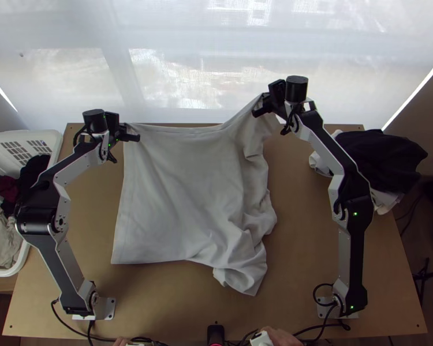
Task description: Fold the t-shirt
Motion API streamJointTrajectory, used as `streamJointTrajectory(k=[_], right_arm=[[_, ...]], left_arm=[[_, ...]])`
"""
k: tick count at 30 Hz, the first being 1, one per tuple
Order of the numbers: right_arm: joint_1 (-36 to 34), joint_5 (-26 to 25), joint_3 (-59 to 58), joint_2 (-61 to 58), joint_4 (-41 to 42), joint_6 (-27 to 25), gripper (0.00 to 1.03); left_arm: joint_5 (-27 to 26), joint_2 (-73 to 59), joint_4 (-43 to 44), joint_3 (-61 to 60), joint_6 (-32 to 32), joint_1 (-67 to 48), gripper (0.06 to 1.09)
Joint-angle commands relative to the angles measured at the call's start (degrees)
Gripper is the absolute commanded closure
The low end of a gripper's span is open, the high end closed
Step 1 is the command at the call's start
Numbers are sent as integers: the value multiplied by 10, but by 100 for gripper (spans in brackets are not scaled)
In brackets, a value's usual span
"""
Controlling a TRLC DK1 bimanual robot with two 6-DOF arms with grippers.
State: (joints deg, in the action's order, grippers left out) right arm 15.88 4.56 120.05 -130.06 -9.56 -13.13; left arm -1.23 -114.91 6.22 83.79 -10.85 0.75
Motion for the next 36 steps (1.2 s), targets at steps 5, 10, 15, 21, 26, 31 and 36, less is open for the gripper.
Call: streamJointTrajectory(k=[5, 10, 15, 21, 26, 31, 36], right_arm=[[-3, -9, 95, -78, -24, -9, 100], [-5, -14, 104, -100, -27, -18, 100], [-3, -19, 99, -107, -27, -20, 100], [1, -19, 100, -94, -29, -15, 100], [5, -19, 97, -63, -36, 17, 100], [19, -18, 53, -16, -47, 29, 100], [24, -18, -32, 45, -47, 30, 100]], left_arm=[[28, -92, 4, 75, -4, 0, 105], [47, -125, 4, 103, -5, 4, 105], [51, -148, 4, 124, -10, 4, 105], [49, -125, 2, 103, 7, 1, 105], [38, -71, 3, 59, 26, -8, 105], [28, -26, 5, 15, 36, -16, 105], [23, 14, 13, -26, 43, -19, 105]])
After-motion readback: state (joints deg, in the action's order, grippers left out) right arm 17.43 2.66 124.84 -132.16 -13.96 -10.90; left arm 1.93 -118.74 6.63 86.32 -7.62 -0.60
